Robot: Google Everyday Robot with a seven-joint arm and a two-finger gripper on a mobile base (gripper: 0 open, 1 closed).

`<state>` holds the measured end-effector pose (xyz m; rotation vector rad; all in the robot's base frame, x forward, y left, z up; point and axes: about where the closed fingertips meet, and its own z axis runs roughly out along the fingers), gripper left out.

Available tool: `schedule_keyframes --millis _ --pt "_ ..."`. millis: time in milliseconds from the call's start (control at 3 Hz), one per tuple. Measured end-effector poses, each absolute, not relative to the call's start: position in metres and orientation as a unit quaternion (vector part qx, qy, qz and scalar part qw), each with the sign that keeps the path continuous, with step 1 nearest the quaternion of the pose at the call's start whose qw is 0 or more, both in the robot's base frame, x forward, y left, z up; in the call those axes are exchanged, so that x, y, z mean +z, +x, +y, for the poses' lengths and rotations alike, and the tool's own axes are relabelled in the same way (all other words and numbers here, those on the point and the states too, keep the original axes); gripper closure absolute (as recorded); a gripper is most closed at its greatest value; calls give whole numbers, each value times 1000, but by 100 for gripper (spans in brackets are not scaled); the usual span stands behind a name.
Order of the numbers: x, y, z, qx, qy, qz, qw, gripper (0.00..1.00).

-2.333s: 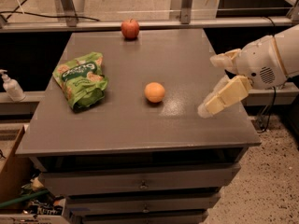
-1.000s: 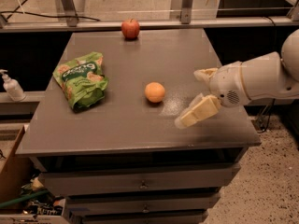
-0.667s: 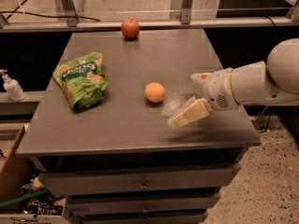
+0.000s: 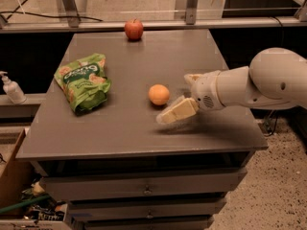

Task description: Move orange near apple

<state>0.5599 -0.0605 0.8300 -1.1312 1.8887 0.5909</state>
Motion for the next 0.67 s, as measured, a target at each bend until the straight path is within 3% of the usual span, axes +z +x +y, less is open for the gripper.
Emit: schedule_keyframes --millis 667 --pt "820 574 -33 254 -436 751 426 0"
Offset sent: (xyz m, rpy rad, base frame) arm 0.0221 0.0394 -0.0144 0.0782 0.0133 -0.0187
